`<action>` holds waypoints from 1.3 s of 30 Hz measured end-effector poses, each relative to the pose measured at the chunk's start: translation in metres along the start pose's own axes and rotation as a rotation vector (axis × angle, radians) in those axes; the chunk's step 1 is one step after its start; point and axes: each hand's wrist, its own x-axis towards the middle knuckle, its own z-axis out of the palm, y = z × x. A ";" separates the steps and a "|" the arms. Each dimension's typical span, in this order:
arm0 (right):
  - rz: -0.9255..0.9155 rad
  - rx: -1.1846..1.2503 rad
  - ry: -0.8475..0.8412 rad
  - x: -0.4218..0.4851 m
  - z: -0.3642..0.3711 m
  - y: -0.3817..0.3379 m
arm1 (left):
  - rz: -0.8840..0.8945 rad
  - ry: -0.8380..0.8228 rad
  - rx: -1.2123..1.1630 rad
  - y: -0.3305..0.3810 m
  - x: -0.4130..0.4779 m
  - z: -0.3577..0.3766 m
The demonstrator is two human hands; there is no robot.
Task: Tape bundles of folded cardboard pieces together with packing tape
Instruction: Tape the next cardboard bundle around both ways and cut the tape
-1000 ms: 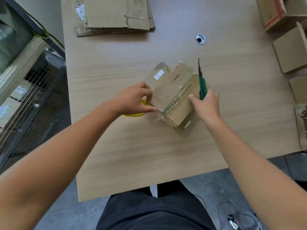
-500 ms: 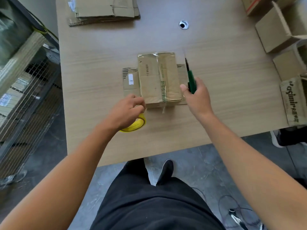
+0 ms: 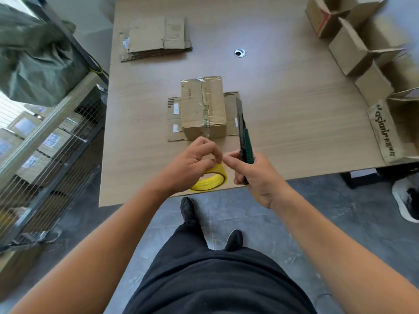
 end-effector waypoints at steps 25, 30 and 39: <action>-0.153 -0.126 0.012 -0.003 -0.012 -0.033 | 0.026 0.002 0.181 0.012 -0.009 -0.006; -0.190 -0.214 -0.019 0.004 0.002 -0.038 | 0.022 0.004 -0.036 0.006 -0.018 -0.019; -0.177 -0.183 0.355 0.055 0.011 -0.033 | -0.106 -0.033 0.171 -0.055 0.015 -0.126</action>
